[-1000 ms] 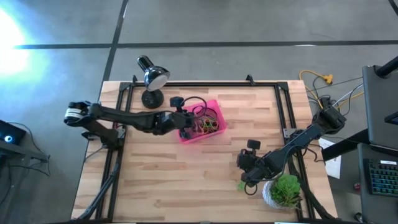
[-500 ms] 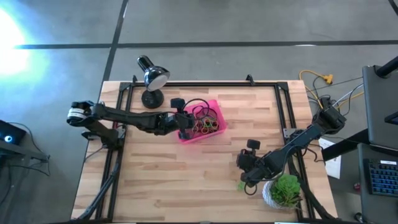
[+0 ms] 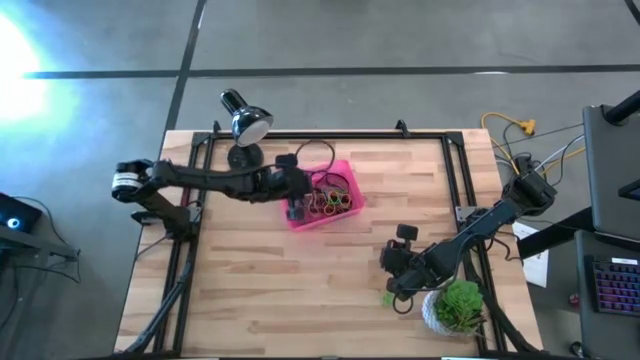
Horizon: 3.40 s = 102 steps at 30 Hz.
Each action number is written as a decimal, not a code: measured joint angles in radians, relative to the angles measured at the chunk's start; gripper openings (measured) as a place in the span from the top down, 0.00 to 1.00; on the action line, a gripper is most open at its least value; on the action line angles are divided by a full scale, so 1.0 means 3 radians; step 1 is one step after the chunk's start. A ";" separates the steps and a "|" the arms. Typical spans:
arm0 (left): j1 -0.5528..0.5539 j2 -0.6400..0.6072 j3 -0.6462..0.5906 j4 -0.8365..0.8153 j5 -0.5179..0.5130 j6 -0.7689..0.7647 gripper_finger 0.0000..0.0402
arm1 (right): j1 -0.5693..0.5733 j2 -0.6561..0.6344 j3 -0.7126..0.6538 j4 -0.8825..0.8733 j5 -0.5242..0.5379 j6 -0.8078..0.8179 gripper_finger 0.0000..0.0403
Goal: Pick and place rubber bands into bin
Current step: Put the yellow rubber band into the red bin, then put the green rubber band into the red bin
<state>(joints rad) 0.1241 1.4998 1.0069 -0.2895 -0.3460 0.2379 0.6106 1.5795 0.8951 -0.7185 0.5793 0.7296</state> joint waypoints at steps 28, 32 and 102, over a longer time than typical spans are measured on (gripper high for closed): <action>-0.0159 -0.0296 0.0172 -0.0420 0.0104 -0.0165 0.69 | -0.0003 0.0000 0.0010 0.0414 -0.0174 -0.0495 0.86; -0.0430 -0.0605 0.0150 -0.0446 0.0118 -0.0261 0.69 | -0.0054 0.0000 0.0112 0.0577 -0.0628 -0.0810 0.86; -0.2285 -0.1685 -0.1760 0.1908 0.0079 -0.0509 0.69 | -0.0019 0.0895 0.0626 0.0227 -0.2285 -0.0035 0.96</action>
<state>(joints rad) -0.5613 0.9943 0.4789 0.2828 -0.3222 0.0853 0.6048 1.8481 1.0829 -0.6505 -0.1062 0.7192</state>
